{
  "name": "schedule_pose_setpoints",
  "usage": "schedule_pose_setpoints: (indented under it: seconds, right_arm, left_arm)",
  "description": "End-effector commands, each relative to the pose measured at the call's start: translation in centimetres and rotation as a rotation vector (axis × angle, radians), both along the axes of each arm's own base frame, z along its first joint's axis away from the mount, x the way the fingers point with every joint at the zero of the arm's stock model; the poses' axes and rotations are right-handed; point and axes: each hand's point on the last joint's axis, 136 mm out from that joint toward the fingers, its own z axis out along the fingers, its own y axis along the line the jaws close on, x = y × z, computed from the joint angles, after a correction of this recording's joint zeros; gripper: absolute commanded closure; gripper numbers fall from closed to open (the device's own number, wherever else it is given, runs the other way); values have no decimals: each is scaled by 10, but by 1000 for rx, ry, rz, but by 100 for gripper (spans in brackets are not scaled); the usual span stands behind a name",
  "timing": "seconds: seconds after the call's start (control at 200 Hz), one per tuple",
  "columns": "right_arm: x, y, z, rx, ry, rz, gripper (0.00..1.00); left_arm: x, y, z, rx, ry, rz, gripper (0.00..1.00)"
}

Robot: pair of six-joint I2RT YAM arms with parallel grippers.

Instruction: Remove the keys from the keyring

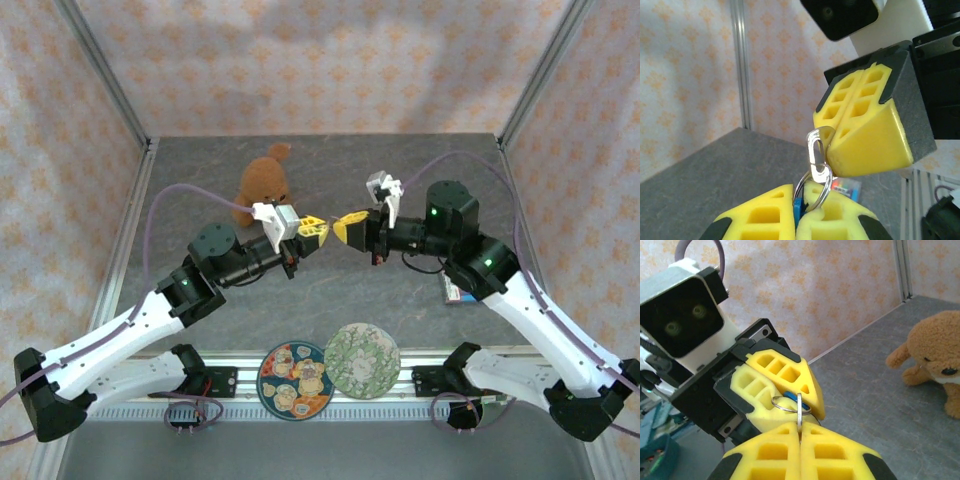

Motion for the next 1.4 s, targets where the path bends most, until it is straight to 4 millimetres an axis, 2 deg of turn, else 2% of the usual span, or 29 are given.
schedule_pose_setpoints:
  seconds: [0.0,0.23,0.47,0.766,1.036,1.181,1.396]
  right_arm:
    - [1,-17,4,-29,-173,-56,100]
    - [-20,-22,2,-51,-351,4,100]
    - [-44,-18,-4,-121,-458,111,100]
    - [-67,-19,-11,-191,-555,205,100]
    - [-79,-20,-20,-213,-580,268,100]
    - [-75,-20,-23,-240,-607,258,100]
    - [-53,-9,-31,-287,-660,219,100]
  left_arm:
    - [10,16,6,8,48,88,100]
    - [10,19,6,47,64,91,100]
    - [11,21,5,82,69,95,100]
    - [13,26,4,104,57,115,100]
    - [18,28,1,117,57,131,100]
    - [24,28,-1,134,43,144,100]
    - [43,25,-7,193,4,185,100]
